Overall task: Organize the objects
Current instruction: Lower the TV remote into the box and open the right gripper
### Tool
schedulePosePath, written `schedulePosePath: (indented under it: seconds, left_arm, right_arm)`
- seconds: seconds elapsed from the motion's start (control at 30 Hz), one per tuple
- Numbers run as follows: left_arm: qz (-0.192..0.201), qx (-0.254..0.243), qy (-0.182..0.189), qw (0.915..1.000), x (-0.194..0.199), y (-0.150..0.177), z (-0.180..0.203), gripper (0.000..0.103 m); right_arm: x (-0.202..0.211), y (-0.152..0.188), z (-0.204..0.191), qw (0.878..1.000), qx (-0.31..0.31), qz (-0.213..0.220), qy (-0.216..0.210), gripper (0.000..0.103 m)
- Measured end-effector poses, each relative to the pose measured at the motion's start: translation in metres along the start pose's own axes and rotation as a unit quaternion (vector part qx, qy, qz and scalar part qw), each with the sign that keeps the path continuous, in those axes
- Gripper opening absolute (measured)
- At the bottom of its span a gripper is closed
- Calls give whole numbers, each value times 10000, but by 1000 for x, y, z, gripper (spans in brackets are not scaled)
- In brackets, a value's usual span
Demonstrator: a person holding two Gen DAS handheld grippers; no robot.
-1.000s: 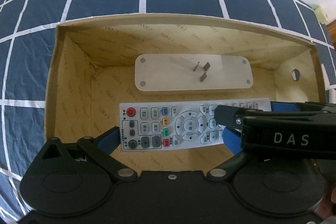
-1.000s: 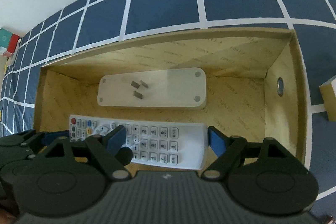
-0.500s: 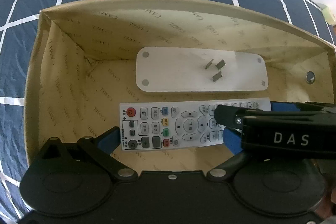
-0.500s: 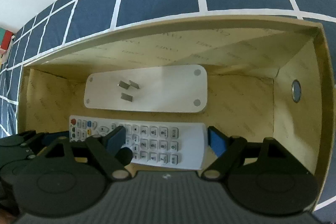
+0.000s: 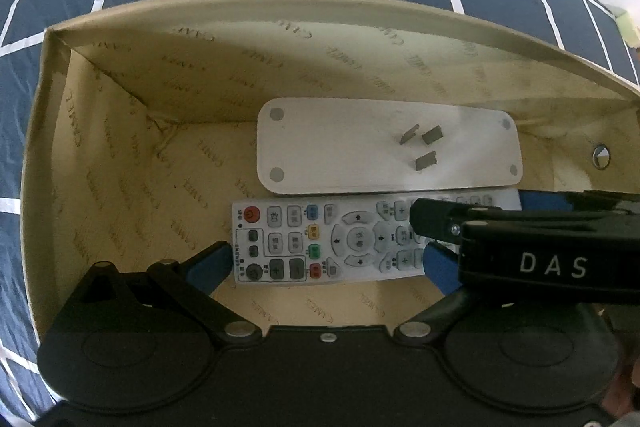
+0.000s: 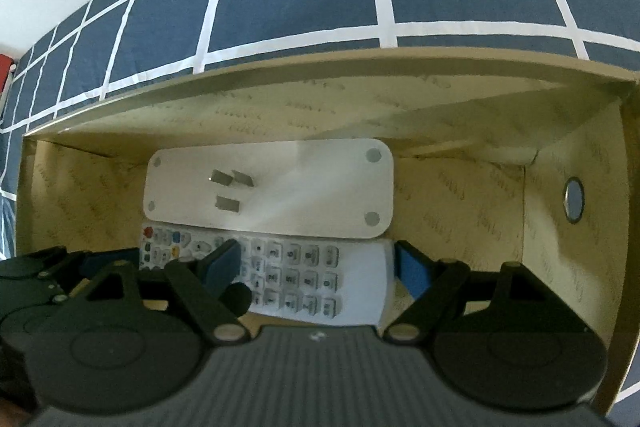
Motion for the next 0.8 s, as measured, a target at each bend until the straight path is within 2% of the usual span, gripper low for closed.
schedulePosePath:
  seconds: [0.37, 0.63, 0.8]
  left_arm:
    - [187, 27, -3, 9998, 24, 3, -5, 102]
    - [538, 36, 55, 9985, 67, 19, -2, 102]
    - [749, -8, 55, 9972, 86, 31, 13, 103]
  right_arm:
    - [18, 0, -5, 9998, 80, 164, 114, 83]
    - [60, 8, -20, 9984, 203, 510, 141, 83]
    - [96, 23, -24, 9965, 188, 791, 211, 84]
Point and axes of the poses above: each gripper's, at about its wrist camera, not at the fingertips, and x roughly against the way its jaws point, z to its right, y to its underside, the point moved 5 cm from there along -x, roughly the way its jaws point, and after that the axes turned 14 degrees about x, right-handed, at the moved point
